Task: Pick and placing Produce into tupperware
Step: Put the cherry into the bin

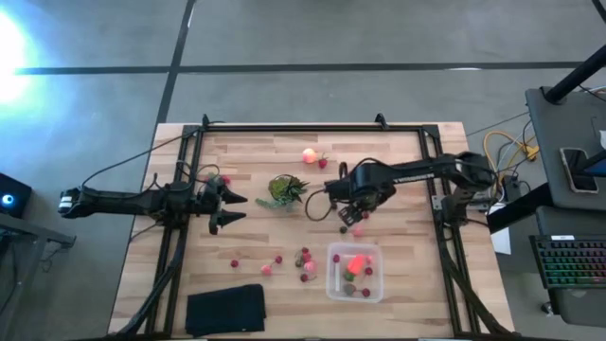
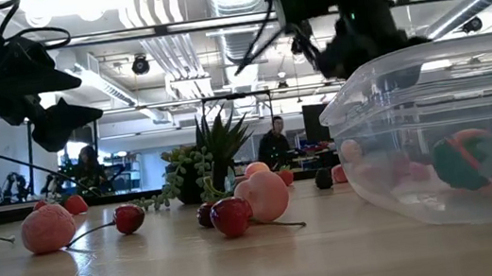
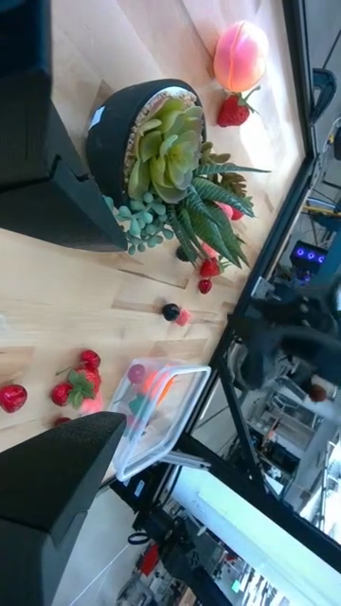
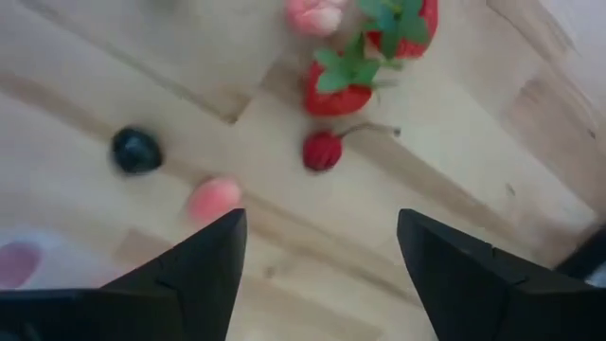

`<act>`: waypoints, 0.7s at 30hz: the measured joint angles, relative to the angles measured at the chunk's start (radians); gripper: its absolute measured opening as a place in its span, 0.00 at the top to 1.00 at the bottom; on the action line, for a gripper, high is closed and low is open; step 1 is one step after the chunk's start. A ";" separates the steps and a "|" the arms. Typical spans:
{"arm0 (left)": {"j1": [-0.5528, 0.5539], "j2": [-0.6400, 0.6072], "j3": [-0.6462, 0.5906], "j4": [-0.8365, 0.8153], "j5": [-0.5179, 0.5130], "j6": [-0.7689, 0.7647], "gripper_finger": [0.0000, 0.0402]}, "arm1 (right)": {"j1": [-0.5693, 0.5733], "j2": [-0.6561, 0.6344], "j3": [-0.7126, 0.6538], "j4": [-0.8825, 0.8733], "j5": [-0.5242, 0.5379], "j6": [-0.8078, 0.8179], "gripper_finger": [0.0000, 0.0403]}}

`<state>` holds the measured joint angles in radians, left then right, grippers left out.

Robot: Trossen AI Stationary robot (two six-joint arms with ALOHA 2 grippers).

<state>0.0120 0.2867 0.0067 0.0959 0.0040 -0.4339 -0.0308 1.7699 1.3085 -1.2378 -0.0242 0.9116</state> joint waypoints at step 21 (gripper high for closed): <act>0.000 0.001 0.000 0.000 0.000 0.000 0.31 | 0.000 -0.035 -0.213 0.244 -0.035 0.199 0.37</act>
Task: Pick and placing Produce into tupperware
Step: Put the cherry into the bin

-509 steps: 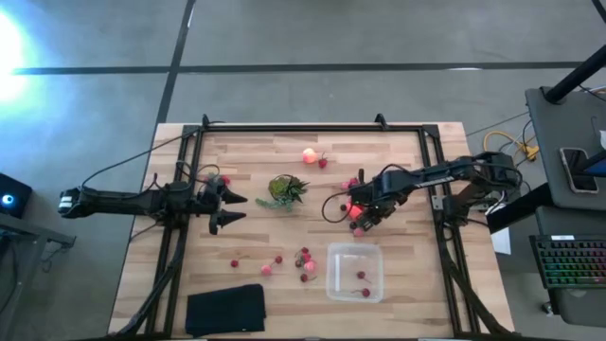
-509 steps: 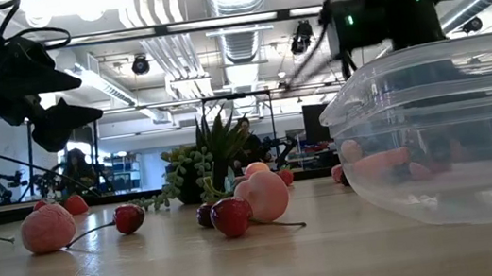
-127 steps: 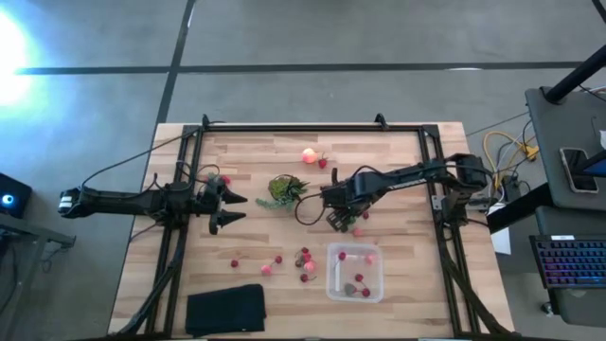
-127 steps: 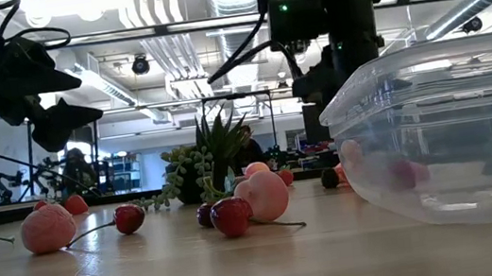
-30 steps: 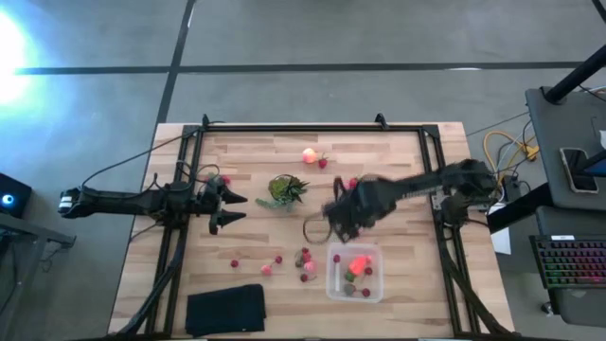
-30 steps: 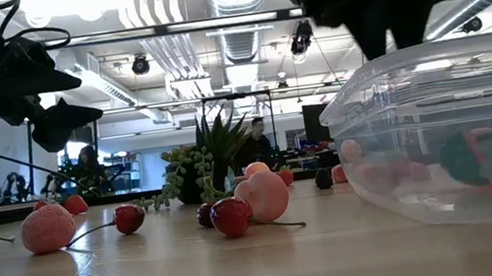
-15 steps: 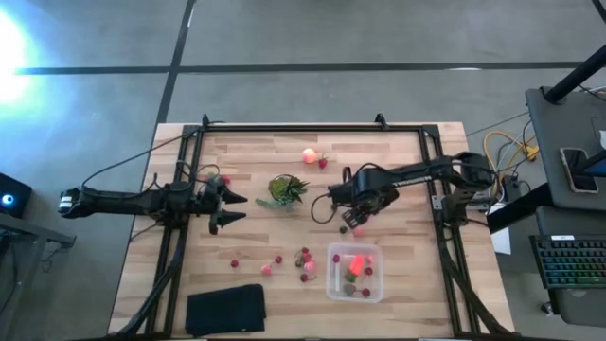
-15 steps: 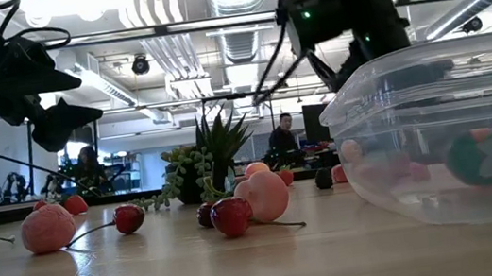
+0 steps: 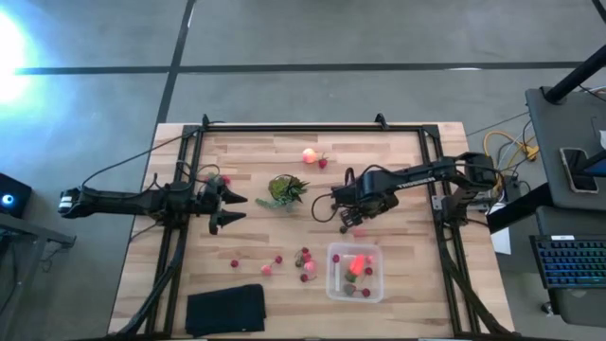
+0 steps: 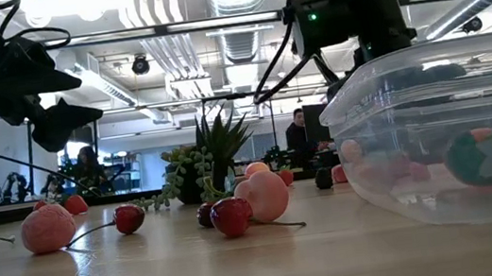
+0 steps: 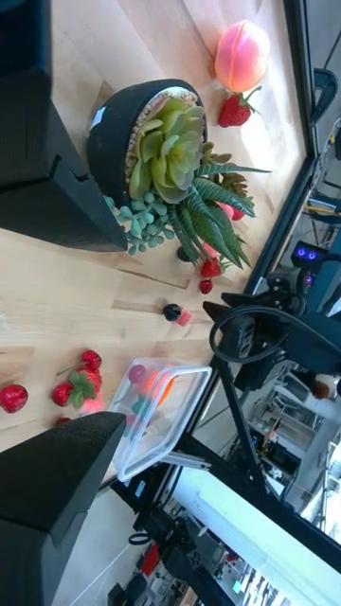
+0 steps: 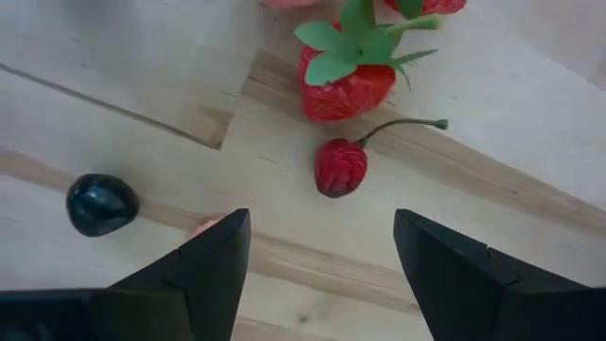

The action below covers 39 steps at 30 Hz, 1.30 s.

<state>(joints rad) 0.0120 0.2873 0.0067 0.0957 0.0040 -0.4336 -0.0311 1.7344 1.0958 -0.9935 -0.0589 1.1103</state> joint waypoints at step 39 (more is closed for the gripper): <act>0.000 0.000 0.000 0.000 0.000 0.000 0.31 | -0.017 0.001 -0.124 0.197 0.060 0.059 0.58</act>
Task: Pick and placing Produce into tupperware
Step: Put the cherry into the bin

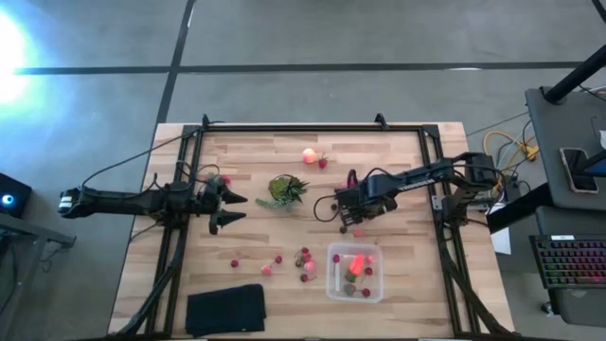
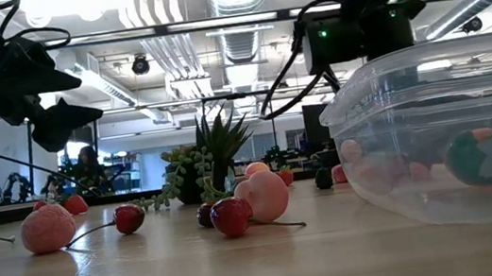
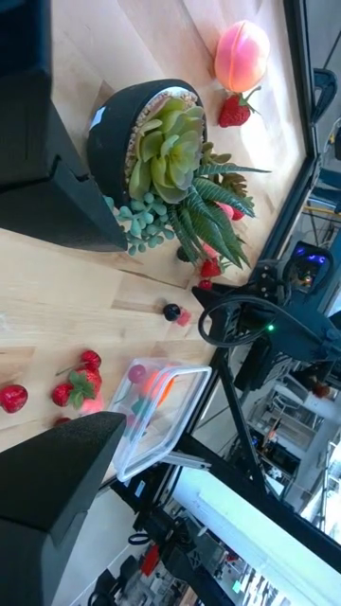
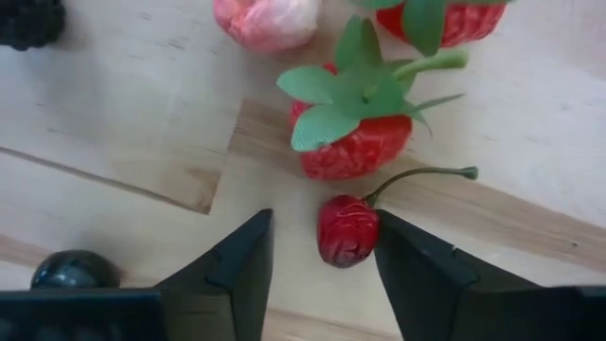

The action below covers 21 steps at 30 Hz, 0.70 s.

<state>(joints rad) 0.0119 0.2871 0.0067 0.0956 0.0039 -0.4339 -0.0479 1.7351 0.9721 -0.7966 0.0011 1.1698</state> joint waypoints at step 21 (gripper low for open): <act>0.000 0.000 0.000 0.000 0.000 0.000 0.31 | 0.000 -0.002 0.020 -0.009 -0.048 -0.026 0.83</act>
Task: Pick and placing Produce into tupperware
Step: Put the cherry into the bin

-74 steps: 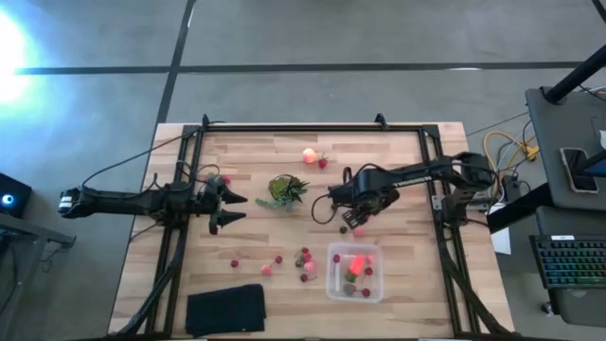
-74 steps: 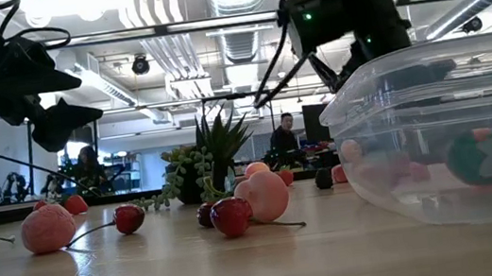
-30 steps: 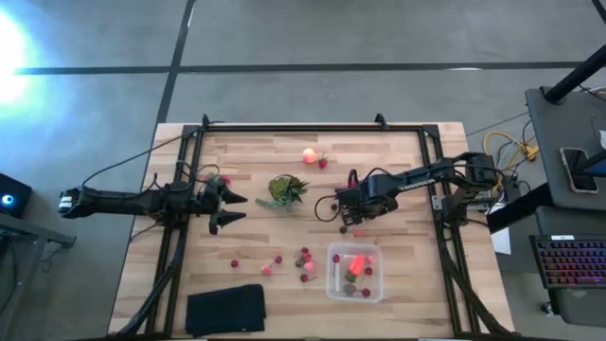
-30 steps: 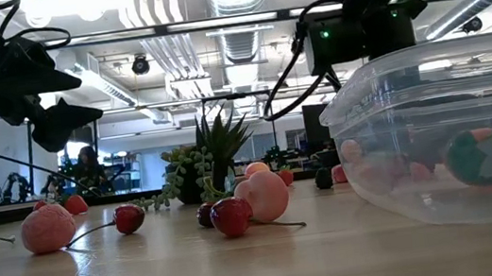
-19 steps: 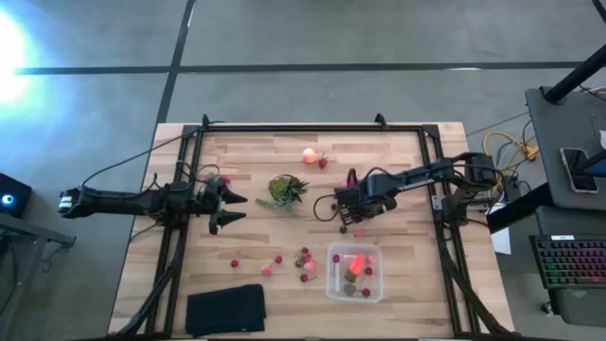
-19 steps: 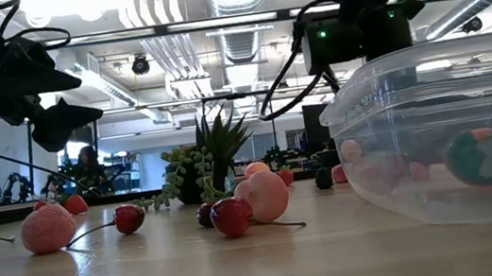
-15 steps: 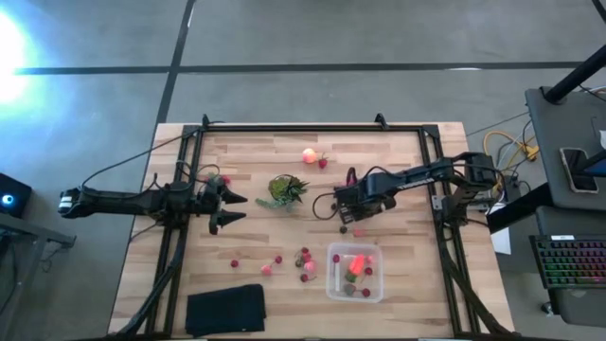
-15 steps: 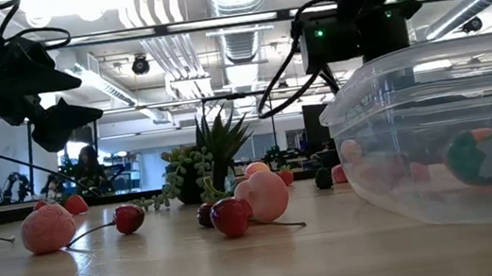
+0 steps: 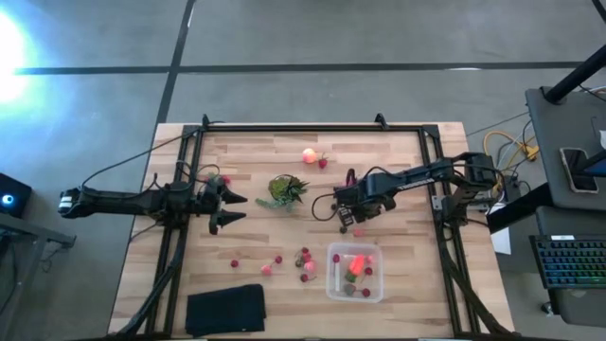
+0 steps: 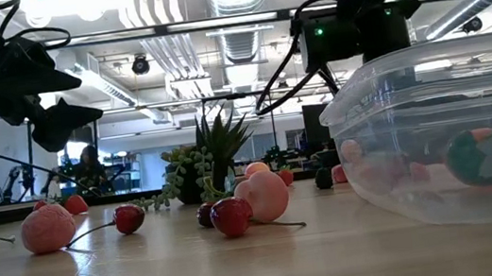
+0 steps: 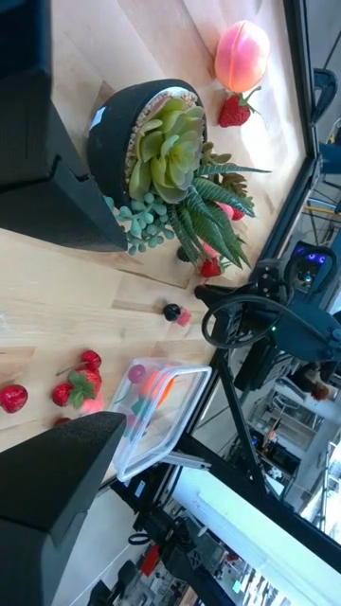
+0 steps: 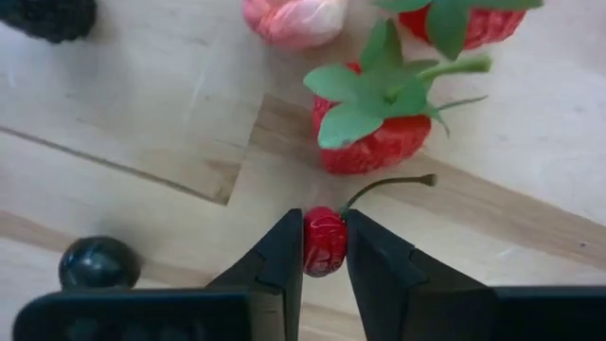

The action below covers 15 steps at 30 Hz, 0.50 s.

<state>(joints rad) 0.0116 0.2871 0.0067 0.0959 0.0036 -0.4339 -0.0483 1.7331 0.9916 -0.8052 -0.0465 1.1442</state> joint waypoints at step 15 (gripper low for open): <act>0.000 0.000 0.000 0.000 0.000 0.000 0.31 | 0.152 -0.289 0.135 -0.019 -0.232 0.002 0.81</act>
<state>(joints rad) 0.0119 0.2871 0.0067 0.0955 0.0039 -0.4339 0.1035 1.4439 1.1266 -0.8244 -0.2782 1.1465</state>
